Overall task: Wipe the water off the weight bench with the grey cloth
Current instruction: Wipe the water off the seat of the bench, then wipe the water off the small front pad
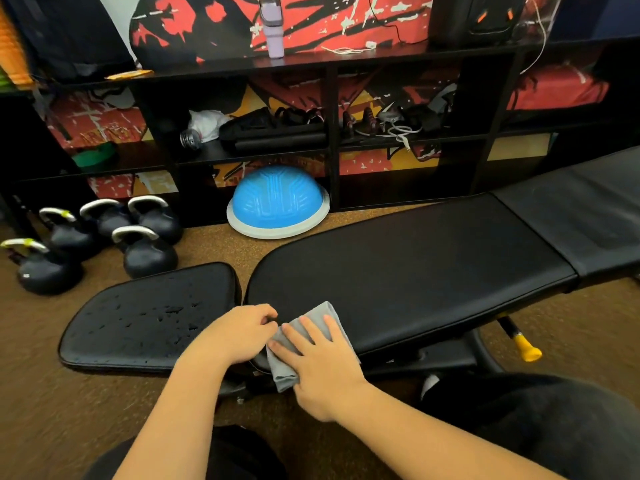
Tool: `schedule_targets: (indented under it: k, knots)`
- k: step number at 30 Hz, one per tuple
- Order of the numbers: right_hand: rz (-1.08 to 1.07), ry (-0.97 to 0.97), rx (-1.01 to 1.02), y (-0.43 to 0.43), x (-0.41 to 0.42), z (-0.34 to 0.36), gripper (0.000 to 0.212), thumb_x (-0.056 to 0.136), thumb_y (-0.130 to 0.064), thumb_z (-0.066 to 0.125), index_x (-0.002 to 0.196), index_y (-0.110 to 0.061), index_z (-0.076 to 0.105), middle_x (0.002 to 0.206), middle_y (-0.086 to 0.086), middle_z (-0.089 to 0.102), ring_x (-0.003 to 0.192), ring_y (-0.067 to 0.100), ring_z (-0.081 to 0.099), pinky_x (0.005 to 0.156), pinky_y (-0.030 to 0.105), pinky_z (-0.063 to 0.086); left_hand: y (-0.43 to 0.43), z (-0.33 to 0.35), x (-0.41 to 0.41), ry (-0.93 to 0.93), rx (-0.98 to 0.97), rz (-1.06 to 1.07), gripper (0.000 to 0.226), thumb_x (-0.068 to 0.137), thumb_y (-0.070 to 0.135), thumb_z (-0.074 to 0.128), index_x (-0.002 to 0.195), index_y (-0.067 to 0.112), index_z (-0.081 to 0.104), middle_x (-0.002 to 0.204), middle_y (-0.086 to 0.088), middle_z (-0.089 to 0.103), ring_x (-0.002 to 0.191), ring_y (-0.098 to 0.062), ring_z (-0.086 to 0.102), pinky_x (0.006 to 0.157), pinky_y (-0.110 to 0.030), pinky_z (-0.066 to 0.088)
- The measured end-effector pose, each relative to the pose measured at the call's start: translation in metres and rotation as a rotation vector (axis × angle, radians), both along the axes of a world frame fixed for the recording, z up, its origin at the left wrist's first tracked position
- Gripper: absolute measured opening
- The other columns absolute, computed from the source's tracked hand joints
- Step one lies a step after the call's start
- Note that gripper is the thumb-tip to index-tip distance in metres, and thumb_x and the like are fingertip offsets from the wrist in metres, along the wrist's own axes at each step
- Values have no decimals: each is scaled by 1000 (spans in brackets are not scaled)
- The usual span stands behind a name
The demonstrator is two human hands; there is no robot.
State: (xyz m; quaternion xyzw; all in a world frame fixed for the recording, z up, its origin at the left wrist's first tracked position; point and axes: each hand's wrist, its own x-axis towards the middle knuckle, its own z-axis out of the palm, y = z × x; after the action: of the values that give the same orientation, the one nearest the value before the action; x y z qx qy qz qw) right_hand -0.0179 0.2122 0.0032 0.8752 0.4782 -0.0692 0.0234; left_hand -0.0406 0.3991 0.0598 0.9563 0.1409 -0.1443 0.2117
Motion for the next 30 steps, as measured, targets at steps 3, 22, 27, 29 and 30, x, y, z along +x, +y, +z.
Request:
schedule_targets:
  k: [3, 22, 27, 29, 30]
  knots:
    - [-23, 15, -50, 13, 19, 5, 66, 104, -45, 32, 162, -40, 1, 172, -2, -8, 157, 27, -13, 123, 57, -12, 16, 10, -2, -37, -68, 118, 36, 102, 38, 48, 137, 32, 56, 129, 6, 60, 111, -12, 58, 95, -29, 45]
    - [-788, 1209, 825, 10, 17, 57, 32, 105, -48, 47, 120, -22, 58, 116, 3, 63, 111, 21, 59, 93, 32, 43, 0, 12, 9, -325, -592, 226, 26, 101, 31, 51, 106, 39, 75, 109, 17, 73, 109, -5, 64, 98, -32, 50]
    - [-1117, 1624, 1211, 14, 33, 61, 55, 80, -47, 79, 122, -13, 68, 119, 15, 72, 111, 34, 68, 105, 52, 49, -39, 14, 12, -244, -1410, 500, 67, 88, 68, 53, 127, 14, 68, 124, -6, 72, 118, -20, 67, 105, -40, 46]
    - [-1079, 1664, 1274, 15, 35, 62, 51, 70, -28, 80, 118, -12, 71, 113, 16, 75, 108, 36, 71, 102, 54, 52, -47, 14, 11, -227, -1479, 542, 71, 92, 69, 47, 128, 11, 67, 122, -13, 72, 113, -26, 70, 98, -43, 53]
    - [-1022, 1686, 1294, 17, 35, 64, 53, 67, -20, 77, 120, -12, 71, 112, 16, 76, 108, 36, 71, 101, 54, 52, -49, 15, 8, -217, -1512, 546, 68, 95, 66, 46, 126, 10, 68, 121, -14, 72, 109, -27, 71, 92, -42, 56]
